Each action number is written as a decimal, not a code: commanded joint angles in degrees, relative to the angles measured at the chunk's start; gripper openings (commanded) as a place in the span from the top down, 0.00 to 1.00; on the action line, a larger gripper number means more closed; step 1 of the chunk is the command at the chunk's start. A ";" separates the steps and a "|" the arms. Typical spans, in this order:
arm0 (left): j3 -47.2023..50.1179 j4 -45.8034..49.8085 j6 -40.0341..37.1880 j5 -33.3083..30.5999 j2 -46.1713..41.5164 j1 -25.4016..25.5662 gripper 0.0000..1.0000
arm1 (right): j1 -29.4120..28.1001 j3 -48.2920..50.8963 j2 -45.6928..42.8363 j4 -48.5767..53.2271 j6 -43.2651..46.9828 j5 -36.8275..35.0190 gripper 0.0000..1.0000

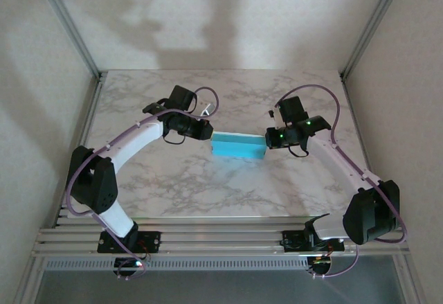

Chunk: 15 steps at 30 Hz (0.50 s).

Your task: Fold the paper box

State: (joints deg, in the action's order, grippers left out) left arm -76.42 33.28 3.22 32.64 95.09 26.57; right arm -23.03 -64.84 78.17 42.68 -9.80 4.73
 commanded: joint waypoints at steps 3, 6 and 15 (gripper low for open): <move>-1.36 0.37 1.60 2.07 0.34 0.85 0.91 | 0.14 -2.09 0.10 -0.16 -0.39 1.68 0.91; -1.01 -0.05 2.33 2.25 0.45 0.96 0.94 | 0.00 -2.29 0.20 -0.05 -0.64 1.86 0.93; -0.82 -1.28 4.89 2.86 1.22 1.03 0.98 | -0.19 -2.21 0.01 -0.26 -1.73 3.00 0.96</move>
State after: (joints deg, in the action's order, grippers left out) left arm -76.42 32.56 6.35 33.63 95.42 26.96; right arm -23.03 -65.25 78.17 42.70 -10.74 6.02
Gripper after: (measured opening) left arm 0.049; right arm 0.051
